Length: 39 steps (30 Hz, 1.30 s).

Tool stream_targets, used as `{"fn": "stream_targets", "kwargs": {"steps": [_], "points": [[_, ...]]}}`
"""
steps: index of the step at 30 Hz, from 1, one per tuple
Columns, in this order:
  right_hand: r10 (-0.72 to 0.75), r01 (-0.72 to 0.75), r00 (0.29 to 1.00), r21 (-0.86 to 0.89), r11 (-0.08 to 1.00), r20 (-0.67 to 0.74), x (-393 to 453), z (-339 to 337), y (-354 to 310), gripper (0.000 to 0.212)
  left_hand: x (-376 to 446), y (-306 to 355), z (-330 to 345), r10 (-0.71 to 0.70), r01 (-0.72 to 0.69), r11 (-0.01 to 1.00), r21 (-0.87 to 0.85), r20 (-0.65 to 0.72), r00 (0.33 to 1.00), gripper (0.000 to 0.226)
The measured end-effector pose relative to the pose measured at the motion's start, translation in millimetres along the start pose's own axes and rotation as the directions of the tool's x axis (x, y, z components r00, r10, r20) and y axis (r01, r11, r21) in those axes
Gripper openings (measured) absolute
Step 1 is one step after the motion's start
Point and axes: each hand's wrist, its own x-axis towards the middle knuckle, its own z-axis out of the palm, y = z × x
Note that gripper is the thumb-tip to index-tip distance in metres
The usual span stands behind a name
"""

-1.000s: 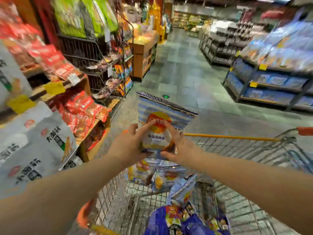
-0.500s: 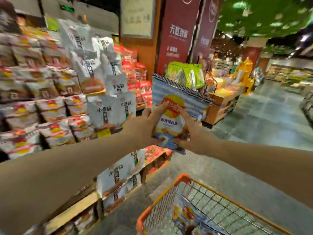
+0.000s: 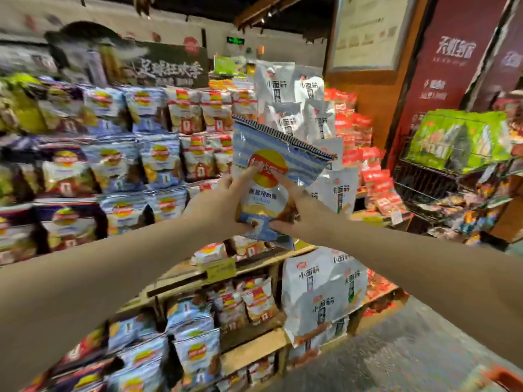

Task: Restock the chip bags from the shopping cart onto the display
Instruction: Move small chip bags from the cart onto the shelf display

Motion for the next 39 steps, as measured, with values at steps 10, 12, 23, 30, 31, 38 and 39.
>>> {"fn": "stream_targets", "kwargs": {"steps": [10, 12, 23, 30, 31, 38, 39], "points": [[-0.079, 0.082, 0.958, 0.002, 0.997, 0.276, 125, 122, -55, 0.093, -28, -161, 25, -0.259, 0.258, 0.966, 0.022, 0.048, 0.965, 0.104], [-0.096, 0.111, 0.941, -0.03, 0.993, 0.325, 151, 148, -55, 0.092, -28, -189, 34, -0.303, 0.305, 0.952, -0.027, 0.06, 0.951, 0.101], [-0.152, 0.189, 0.849, -0.021, 0.982, 0.507, 296, 320, -10, 0.095, 22, -344, 142, -0.547, 0.577, 0.81, -0.106, 0.219, 0.808, 0.091], [-0.076, 0.188, 0.78, -0.117, 0.975, 0.621, 356, 382, 38, 0.092, 64, -404, 212, -0.54, 0.625, 0.754, -0.202, 0.352, 0.765, 0.094], [-0.059, 0.167, 0.769, -0.11, 0.98, 0.637, 360, 392, 45, 0.092, 68, -410, 222, -0.531, 0.631, 0.742, -0.227, 0.375, 0.76, 0.093], [0.085, 0.047, 0.72, -0.17, 0.984, 0.689, 372, 441, 78, 0.086, 82, -436, 282, -0.51, 0.668, 0.698, -0.258, 0.475, 0.717, 0.089], [0.107, 0.03, 0.722, -0.185, 0.982, 0.683, 373, 447, 80, 0.086, 84, -442, 288, -0.513, 0.668, 0.7, -0.253, 0.473, 0.716, 0.087]]}}
